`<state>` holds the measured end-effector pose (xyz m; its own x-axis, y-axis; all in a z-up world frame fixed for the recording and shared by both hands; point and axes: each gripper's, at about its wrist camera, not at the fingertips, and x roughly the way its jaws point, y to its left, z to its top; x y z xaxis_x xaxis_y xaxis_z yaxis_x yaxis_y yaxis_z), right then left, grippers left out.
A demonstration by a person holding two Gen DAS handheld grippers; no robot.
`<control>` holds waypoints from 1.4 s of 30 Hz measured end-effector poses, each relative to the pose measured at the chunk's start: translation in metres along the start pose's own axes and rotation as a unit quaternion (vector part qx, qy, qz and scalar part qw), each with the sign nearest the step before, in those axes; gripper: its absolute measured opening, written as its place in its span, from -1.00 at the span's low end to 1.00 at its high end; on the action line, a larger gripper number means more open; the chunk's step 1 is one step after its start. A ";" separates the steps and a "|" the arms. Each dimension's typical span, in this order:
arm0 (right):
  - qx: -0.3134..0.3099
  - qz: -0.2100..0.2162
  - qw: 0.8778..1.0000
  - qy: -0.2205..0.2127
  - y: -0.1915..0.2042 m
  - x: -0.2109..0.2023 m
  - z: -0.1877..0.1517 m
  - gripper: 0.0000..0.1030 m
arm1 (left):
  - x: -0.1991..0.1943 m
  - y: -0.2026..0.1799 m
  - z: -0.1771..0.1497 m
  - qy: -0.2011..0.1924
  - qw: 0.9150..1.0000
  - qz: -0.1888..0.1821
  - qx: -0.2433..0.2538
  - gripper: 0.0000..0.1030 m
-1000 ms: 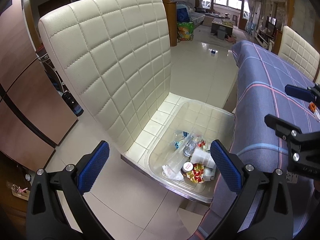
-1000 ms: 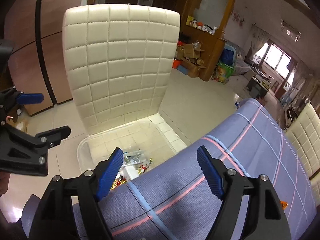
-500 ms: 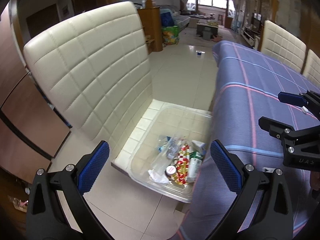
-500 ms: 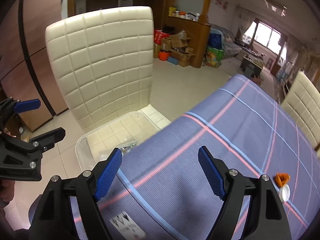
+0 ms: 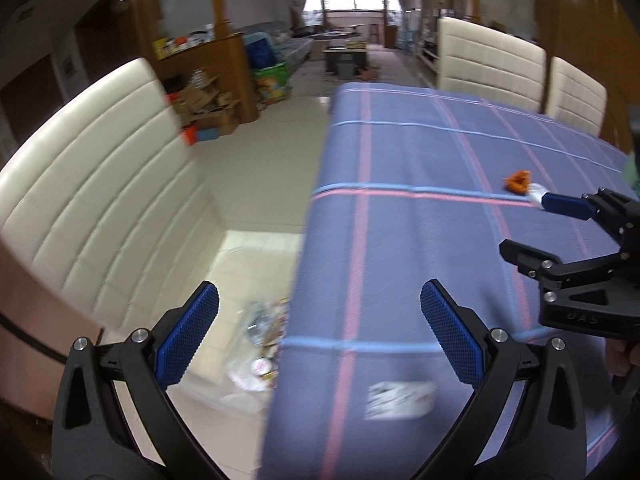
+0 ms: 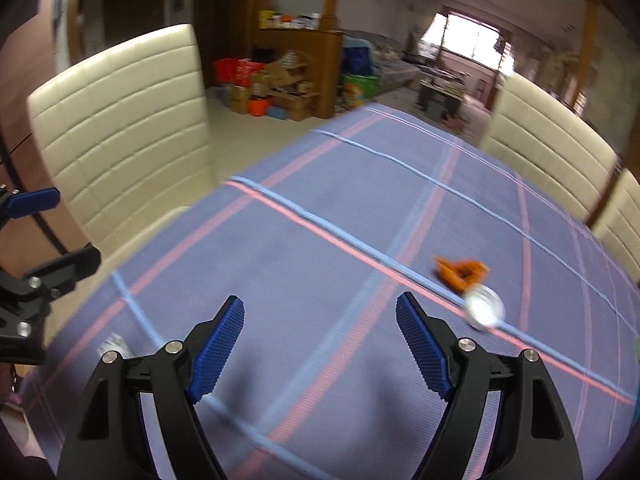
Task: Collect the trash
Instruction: 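Move both open grippers back over the orange peel and white cap, then grasp the white bottle cap with the right gripper while the left grasps the orange peel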
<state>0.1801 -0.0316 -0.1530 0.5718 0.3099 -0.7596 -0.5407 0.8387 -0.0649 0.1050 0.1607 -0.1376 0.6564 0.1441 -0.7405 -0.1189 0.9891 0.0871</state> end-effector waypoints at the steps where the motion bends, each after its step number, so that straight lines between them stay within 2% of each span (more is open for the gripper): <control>1: 0.009 -0.006 1.000 0.002 -0.013 0.001 -0.004 0.49 | 0.003 -0.011 0.005 -0.004 1.000 -0.010 0.007 0.93; 6: 0.048 -0.049 0.998 0.008 -0.069 0.009 -0.019 0.48 | 0.023 -0.066 0.026 -0.011 0.997 -0.040 0.057 0.93; 8: 0.065 -0.053 0.996 0.014 -0.089 0.015 -0.022 0.40 | 0.030 -0.082 0.032 -0.013 0.996 -0.047 0.072 0.93; 11: 0.082 -0.044 0.995 0.029 -0.113 0.028 -0.025 0.21 | 0.045 -0.107 0.044 -0.016 0.994 -0.062 0.091 0.93; 18: 0.090 -0.010 0.995 0.032 -0.135 0.052 -0.018 0.14 | 0.078 -0.146 0.065 -0.003 0.990 -0.067 0.120 0.93; 21: 0.084 0.000 0.996 0.024 -0.136 0.054 -0.016 -0.08 | 0.090 -0.155 0.071 0.002 0.990 -0.070 0.126 0.93; 22: 0.083 0.002 0.996 0.023 -0.136 0.054 -0.015 -0.25 | 0.093 -0.157 0.074 0.005 0.989 -0.073 0.128 0.93; 28: 0.094 -0.043 0.994 0.026 -0.152 0.048 -0.019 -0.25 | 0.109 -0.185 0.085 0.010 0.984 -0.095 0.152 0.93; 31: 0.105 -0.054 0.993 0.025 -0.165 0.044 -0.022 -0.25 | 0.118 -0.204 0.091 0.014 0.980 -0.110 0.167 0.93; 35: 0.118 -0.066 0.991 0.026 -0.182 0.041 -0.028 -0.25 | 0.134 -0.222 0.099 0.023 0.978 -0.114 0.171 0.92; 36: 0.121 -0.069 0.990 0.027 -0.187 0.040 -0.030 -0.25 | 0.139 -0.226 0.102 0.026 0.978 -0.112 0.171 0.83; 38: 0.125 -0.071 0.989 0.029 -0.193 0.040 -0.032 -0.25 | 0.148 -0.232 0.105 0.038 0.977 -0.118 0.173 0.47; 42: 0.129 -0.065 0.989 0.030 -0.193 0.040 -0.033 -0.25 | 0.160 -0.231 0.109 0.062 0.975 -0.142 0.157 0.09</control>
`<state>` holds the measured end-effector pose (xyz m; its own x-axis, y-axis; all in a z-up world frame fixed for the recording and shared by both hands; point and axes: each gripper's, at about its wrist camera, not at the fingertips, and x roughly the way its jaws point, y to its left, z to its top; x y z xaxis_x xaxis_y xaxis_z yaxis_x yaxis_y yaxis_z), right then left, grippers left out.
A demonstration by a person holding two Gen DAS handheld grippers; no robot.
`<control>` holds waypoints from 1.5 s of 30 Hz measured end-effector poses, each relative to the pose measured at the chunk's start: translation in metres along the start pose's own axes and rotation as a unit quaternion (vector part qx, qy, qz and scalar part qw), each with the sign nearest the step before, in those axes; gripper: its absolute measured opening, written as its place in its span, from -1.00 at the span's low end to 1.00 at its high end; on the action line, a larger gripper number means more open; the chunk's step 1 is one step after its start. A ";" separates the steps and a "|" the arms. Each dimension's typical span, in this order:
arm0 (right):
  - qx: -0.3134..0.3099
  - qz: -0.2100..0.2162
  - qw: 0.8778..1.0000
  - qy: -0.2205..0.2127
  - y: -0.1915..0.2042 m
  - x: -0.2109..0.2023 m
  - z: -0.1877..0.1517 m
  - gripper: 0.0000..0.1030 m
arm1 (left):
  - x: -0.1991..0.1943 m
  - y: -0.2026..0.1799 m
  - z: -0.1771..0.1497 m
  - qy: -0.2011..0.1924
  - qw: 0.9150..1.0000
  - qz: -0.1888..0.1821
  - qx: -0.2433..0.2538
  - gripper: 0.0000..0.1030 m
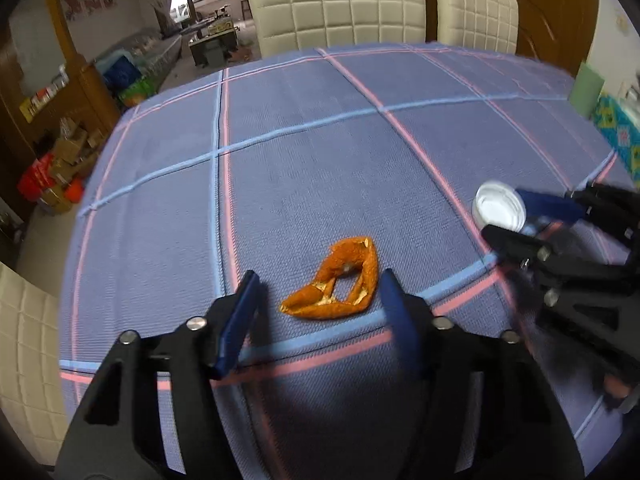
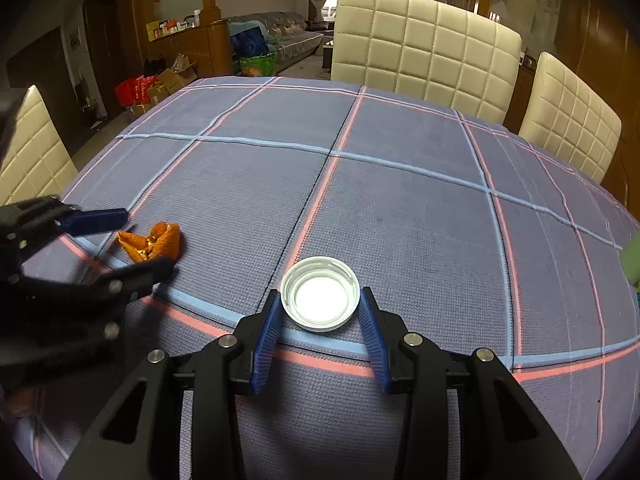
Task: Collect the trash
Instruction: 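Grasp the white bottle cap with the right gripper while the left grasps the orange peel, then carry the orange peel with the left gripper while the right carries the cap to the bin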
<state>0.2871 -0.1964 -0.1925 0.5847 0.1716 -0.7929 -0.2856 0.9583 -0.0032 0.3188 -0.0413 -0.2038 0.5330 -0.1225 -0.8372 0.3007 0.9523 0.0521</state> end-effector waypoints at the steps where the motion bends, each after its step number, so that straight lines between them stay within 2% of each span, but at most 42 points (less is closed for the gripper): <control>1: -0.002 0.002 1.000 -0.001 0.003 -0.001 -0.001 -0.25 | 0.000 0.001 0.001 0.001 1.000 -0.008 -0.003 -0.14; 4: -0.011 0.012 1.000 -0.001 0.011 -0.002 -0.001 -0.25 | -0.003 0.003 -0.002 0.001 1.000 -0.007 -0.010 -0.26; 8: -0.033 0.023 0.999 -0.003 0.032 -0.012 -0.006 -0.25 | -0.014 0.006 -0.011 0.000 1.000 -0.007 -0.009 -0.30; 30: -0.147 0.055 0.987 -0.031 0.146 -0.103 -0.045 -0.25 | -0.135 0.039 -0.121 -0.030 0.997 0.059 -0.032 -0.30; 36: -0.174 0.060 0.982 -0.042 0.173 -0.122 -0.051 -0.25 | -0.169 0.058 -0.151 -0.043 0.995 0.076 -0.050 -0.30; 45: -0.211 0.081 0.973 -0.052 0.219 -0.137 -0.053 -0.25 | -0.200 0.095 -0.186 -0.047 0.989 0.101 -0.093 -0.30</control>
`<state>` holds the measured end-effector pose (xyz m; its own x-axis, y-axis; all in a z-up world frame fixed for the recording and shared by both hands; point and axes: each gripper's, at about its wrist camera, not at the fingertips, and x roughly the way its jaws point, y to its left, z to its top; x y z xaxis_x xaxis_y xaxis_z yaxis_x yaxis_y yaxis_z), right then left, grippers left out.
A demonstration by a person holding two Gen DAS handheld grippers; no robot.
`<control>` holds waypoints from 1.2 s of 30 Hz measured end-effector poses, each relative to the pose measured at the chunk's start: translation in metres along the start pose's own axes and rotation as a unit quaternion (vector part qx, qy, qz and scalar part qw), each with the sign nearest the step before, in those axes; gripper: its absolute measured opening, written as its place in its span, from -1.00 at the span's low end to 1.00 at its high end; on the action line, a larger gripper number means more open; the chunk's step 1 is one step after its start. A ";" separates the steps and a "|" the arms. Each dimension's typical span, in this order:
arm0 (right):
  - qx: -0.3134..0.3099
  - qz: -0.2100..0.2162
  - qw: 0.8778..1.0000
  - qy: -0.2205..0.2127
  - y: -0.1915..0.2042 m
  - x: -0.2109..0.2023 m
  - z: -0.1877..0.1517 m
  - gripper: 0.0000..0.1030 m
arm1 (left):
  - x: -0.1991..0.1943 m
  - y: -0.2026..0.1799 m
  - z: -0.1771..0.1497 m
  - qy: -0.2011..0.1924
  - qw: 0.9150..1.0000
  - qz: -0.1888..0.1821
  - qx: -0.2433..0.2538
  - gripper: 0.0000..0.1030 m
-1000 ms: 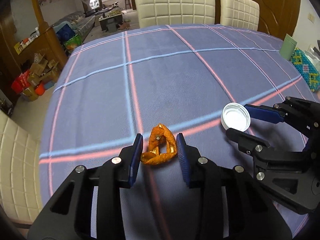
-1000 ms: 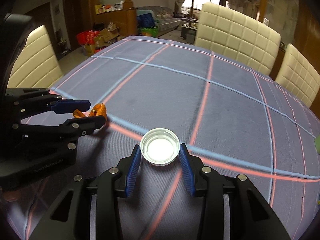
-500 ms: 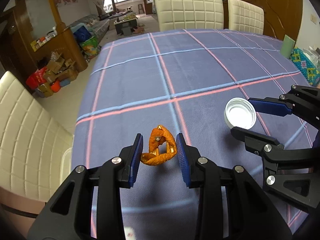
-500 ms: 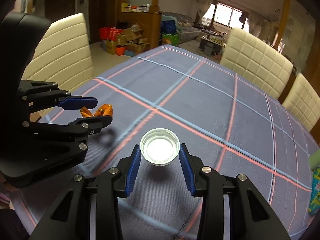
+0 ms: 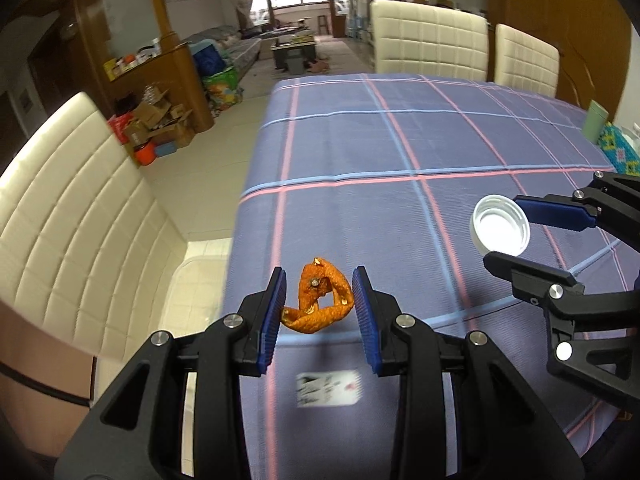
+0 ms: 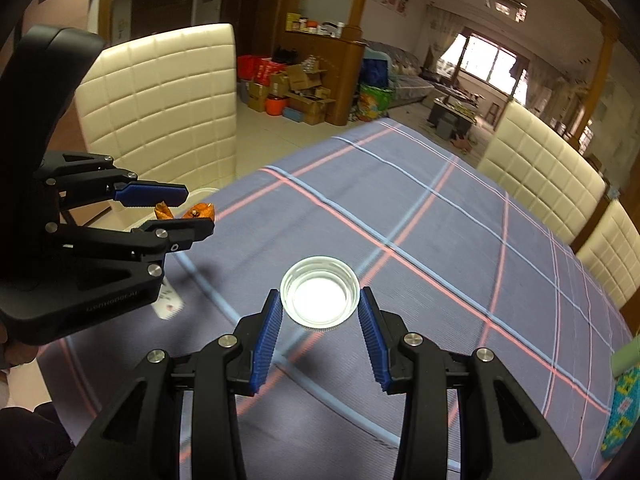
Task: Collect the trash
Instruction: 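Carry the orange peel with the left gripper while the right carries the cap to the bin, then open the left gripper to drop the orange peel into the bin, then lower the right gripper over the bin and open it to drop the cap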
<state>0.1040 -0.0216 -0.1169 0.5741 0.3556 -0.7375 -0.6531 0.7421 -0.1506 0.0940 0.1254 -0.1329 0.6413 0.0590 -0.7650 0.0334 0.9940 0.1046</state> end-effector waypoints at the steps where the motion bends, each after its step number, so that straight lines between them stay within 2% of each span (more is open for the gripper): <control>1: -0.005 0.002 1.000 -0.001 0.004 0.001 0.003 -0.25 | -0.003 0.008 -0.004 0.000 1.000 0.007 -0.006 -0.30; 16: -0.046 0.049 0.998 -0.010 0.065 0.030 0.046 -0.25 | -0.010 0.095 -0.033 0.005 0.995 0.071 -0.073 -0.30; 23: -0.060 0.066 0.996 -0.012 0.085 0.045 0.064 -0.25 | 0.001 0.131 -0.044 0.020 0.991 0.081 -0.107 -0.30; 30: -0.066 0.074 0.995 -0.005 0.092 0.059 0.071 -0.25 | 0.017 0.148 -0.050 0.034 0.988 0.081 -0.125 -0.27; 31: -0.065 0.075 0.995 -0.004 0.092 0.061 0.071 -0.25 | 0.019 0.150 -0.050 0.037 0.988 0.082 -0.127 -0.13; 32: -0.064 0.075 0.995 -0.003 0.092 0.063 0.071 -0.25 | 0.021 0.152 -0.051 0.039 0.987 0.085 -0.132 0.35; 34: -0.063 0.076 0.995 0.001 0.091 0.068 0.071 -0.25 | 0.022 0.158 -0.053 0.032 0.983 0.102 -0.148 0.90; 36: -0.064 0.076 0.995 0.005 0.091 0.072 0.070 -0.25 | 0.022 0.161 -0.054 0.025 0.982 0.102 -0.154 0.90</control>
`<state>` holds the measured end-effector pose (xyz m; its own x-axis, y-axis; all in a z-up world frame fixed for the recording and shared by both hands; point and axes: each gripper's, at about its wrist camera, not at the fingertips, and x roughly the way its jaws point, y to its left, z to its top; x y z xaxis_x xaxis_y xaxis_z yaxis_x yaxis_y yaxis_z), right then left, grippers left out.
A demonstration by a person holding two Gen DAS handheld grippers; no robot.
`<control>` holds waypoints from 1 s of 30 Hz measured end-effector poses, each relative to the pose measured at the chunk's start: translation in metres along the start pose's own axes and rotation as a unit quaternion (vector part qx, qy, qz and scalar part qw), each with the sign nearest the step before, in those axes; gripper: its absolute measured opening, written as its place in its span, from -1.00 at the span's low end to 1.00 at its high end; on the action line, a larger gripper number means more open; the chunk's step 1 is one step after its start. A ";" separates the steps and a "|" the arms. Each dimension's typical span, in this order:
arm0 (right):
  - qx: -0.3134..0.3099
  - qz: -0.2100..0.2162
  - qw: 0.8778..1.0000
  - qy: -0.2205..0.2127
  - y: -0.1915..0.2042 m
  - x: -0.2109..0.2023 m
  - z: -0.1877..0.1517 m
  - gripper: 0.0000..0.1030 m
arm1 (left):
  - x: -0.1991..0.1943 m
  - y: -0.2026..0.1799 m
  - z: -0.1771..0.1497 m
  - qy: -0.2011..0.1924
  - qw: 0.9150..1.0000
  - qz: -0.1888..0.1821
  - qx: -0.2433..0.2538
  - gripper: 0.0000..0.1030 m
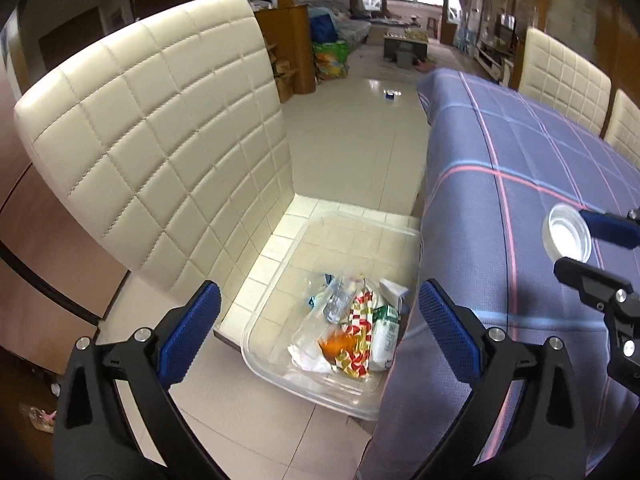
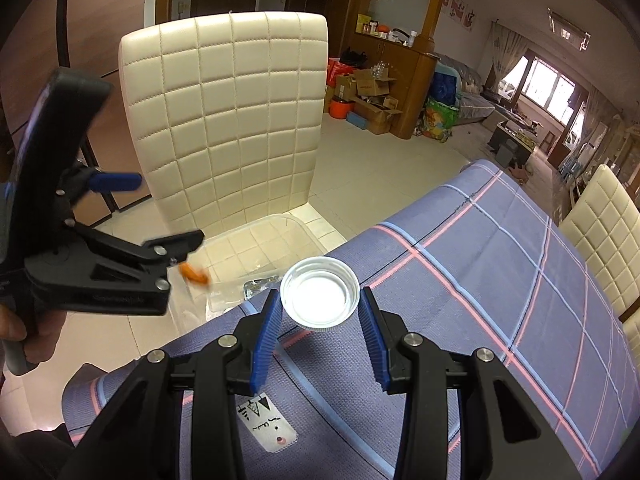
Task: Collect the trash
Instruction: 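Lower the right gripper over the bin and open it to drop the cap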
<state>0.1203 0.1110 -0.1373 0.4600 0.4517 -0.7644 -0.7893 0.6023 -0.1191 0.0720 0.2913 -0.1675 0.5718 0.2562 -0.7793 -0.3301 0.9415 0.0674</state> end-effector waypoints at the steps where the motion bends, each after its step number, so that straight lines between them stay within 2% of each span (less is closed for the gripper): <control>1: 0.001 0.000 1.000 0.002 0.000 0.002 0.000 -0.25 | 0.003 0.001 -0.001 0.005 1.000 -0.003 0.000 0.90; 6: 0.004 0.006 1.000 0.012 0.000 0.012 0.002 -0.25 | 0.015 0.004 -0.006 0.021 1.000 0.001 -0.002 0.90; 17: -0.017 0.029 0.999 0.019 0.022 0.032 0.015 -0.25 | 0.022 0.026 -0.019 0.031 0.999 0.016 -0.014 0.90; 30: -0.043 0.059 0.997 0.012 0.051 0.046 0.037 -0.24 | 0.010 0.056 -0.035 0.026 0.998 0.034 -0.042 0.90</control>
<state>0.1159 0.1871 -0.1548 0.3524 0.5004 -0.7908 -0.8701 0.4864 -0.0800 0.0331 0.3390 -0.1938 0.5064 0.3053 -0.8064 -0.4294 0.9003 0.0712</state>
